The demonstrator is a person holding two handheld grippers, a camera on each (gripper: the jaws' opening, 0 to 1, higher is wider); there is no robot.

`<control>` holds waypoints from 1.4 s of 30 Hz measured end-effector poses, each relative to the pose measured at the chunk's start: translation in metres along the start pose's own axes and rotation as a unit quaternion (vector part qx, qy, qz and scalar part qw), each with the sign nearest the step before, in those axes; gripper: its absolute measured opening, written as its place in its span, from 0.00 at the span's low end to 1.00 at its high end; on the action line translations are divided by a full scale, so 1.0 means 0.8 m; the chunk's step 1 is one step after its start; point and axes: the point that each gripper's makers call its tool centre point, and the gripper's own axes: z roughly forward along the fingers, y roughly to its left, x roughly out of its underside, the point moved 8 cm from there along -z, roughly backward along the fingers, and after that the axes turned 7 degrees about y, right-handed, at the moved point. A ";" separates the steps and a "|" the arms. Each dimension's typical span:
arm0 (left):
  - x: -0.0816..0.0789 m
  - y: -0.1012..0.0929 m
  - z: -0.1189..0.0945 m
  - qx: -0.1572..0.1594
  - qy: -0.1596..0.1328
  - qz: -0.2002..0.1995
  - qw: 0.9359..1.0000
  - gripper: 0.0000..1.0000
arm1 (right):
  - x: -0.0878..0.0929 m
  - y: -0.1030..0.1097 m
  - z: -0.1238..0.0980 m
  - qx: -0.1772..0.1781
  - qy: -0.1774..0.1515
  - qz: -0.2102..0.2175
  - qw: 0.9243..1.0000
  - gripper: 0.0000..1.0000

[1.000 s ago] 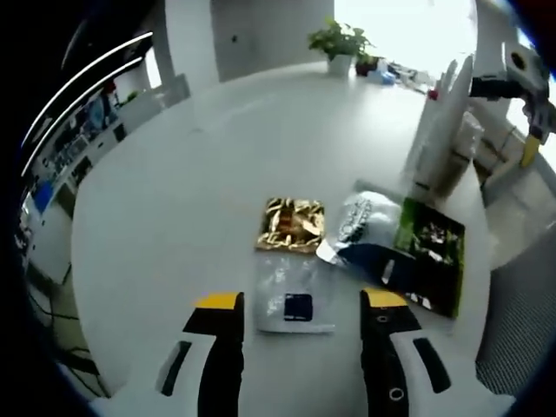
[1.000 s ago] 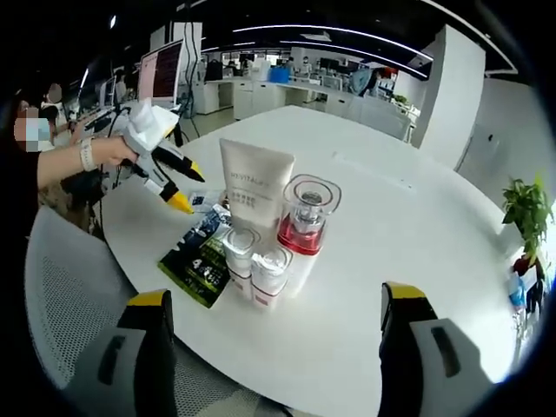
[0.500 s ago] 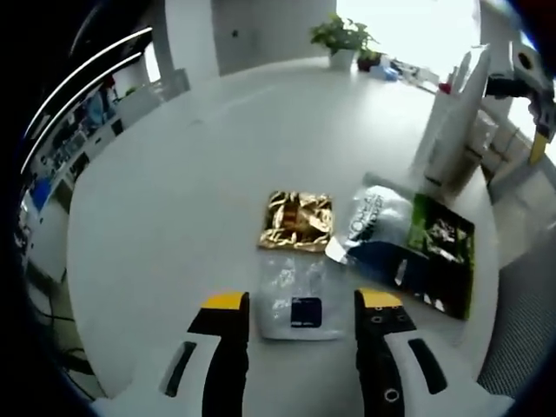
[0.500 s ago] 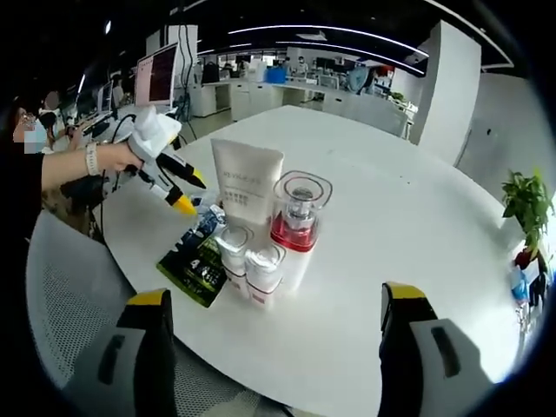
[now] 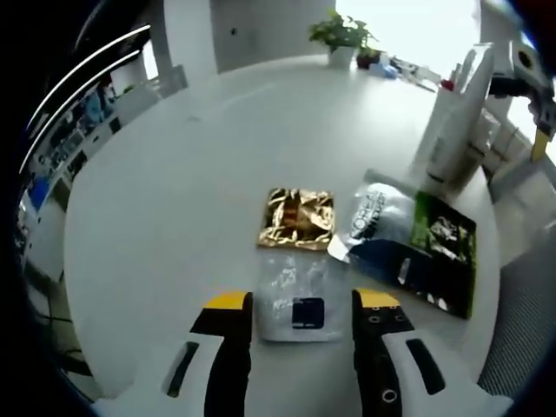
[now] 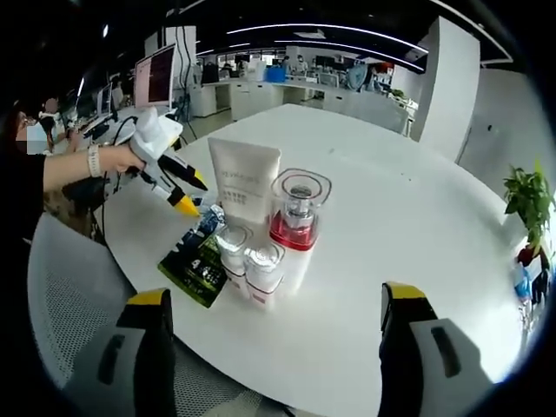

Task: Arrange the skincare products in the storage area until every visible bottle or jar stands upright without overlapping.

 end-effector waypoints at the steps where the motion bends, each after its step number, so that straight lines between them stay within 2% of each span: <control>1: 0.000 0.000 0.000 0.000 0.000 0.001 1.000 0.42 | 0.000 0.000 0.000 -0.002 0.000 0.000 1.000 1.00; 6: -0.001 -0.001 0.000 0.003 -0.001 0.006 1.000 0.38 | 0.000 0.003 0.001 -0.011 0.005 -0.001 1.000 1.00; 26: 0.009 -0.001 -0.006 0.003 0.010 0.007 1.000 0.38 | 0.001 0.004 0.000 -0.016 0.007 0.003 1.000 1.00; 42: 0.022 -0.019 -0.015 0.029 0.021 0.052 0.998 0.38 | -0.001 0.006 0.003 -0.023 0.001 0.004 1.000 1.00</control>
